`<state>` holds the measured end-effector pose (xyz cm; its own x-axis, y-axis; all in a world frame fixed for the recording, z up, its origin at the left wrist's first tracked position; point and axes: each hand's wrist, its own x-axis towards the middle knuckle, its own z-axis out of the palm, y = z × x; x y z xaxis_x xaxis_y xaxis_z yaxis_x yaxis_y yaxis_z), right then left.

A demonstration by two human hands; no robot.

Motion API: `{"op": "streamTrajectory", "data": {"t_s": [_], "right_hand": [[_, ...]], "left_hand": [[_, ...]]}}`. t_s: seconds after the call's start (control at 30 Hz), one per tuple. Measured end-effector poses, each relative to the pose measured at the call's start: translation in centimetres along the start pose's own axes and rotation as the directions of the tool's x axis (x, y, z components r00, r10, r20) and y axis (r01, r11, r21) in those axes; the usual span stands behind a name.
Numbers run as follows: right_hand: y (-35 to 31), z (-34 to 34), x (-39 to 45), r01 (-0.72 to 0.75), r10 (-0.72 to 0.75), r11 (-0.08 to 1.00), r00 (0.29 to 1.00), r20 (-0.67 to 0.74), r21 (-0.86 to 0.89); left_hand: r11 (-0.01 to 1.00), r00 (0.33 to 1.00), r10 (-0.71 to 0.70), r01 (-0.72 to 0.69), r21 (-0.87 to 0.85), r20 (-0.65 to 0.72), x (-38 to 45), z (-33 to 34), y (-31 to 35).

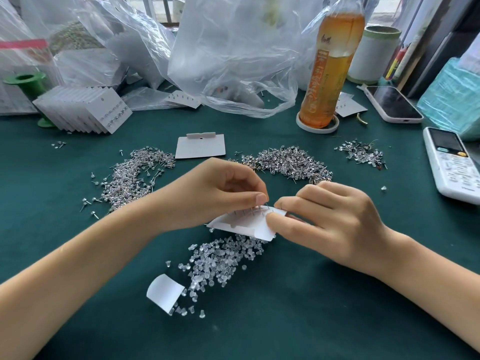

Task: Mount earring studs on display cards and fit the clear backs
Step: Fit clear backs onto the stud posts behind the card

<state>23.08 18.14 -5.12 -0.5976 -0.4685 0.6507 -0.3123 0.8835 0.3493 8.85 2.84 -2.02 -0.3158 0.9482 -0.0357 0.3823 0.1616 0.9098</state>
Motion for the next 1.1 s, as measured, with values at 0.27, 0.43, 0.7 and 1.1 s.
{"op": "streamTrajectory", "data": {"t_s": [0.27,0.43,0.7,1.1], "right_hand": [[-0.06,0.35,-0.32,0.035,-0.035,0.999,0.999,-0.03,-0.014],[-0.21,0.36,-0.35,0.046,-0.046,0.999,0.998,-0.031,0.001],[-0.02,0.2,-0.2,0.013,-0.013,1.0,1.0,-0.006,0.017],[-0.16,0.06,-0.01,0.008,-0.009,0.999,0.999,0.03,0.035]], "left_hand": [[0.997,0.999,-0.006,0.008,0.076,-0.031,-0.32,0.31,0.24],[0.996,0.999,-0.013,0.017,0.09,-0.036,-0.48,0.47,0.32],[0.998,0.992,-0.066,0.067,0.003,-0.105,-0.37,0.49,0.38],[0.996,0.992,-0.084,0.087,0.025,-0.091,-0.5,0.58,0.05]]}}
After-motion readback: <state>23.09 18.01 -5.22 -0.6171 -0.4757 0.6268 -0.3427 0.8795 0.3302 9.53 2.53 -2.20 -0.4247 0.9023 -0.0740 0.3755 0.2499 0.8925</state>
